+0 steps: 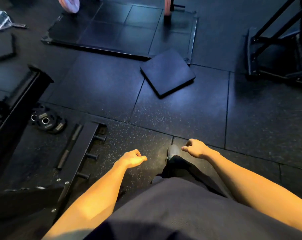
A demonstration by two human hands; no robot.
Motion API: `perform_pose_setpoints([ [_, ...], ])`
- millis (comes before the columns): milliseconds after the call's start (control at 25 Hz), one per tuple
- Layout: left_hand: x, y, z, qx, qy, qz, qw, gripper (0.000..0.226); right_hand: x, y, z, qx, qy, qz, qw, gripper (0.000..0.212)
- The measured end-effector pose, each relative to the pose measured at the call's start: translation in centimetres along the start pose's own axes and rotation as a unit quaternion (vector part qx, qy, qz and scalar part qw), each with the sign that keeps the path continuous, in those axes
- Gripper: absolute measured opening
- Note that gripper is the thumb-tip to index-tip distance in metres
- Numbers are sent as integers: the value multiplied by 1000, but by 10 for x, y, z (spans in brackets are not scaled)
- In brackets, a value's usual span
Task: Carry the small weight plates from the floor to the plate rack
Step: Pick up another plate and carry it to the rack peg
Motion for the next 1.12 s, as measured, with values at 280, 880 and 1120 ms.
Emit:
perform_pose_setpoints([
  [280,-102,65,102,16,-31,45,998,41,-153,-59,102,64,-51,-1,997,38],
  [880,-299,87,448,208,52,109,971,48,-464,-400,284,241,-136,77,958,24],
  [1120,-353,31,664,230,139,117,956,49,-546,-605,341,219,-97,132,962,27],
])
Point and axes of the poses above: each hand's wrist, its own x-axis away from the middle knuckle, its own z-axis out of the back of the hand, y = z × x, the point moved 4 cm from there along -x, towards the middle knuckle, and after that the axes turned 3 degrees about -z, right-handed, at the moved point
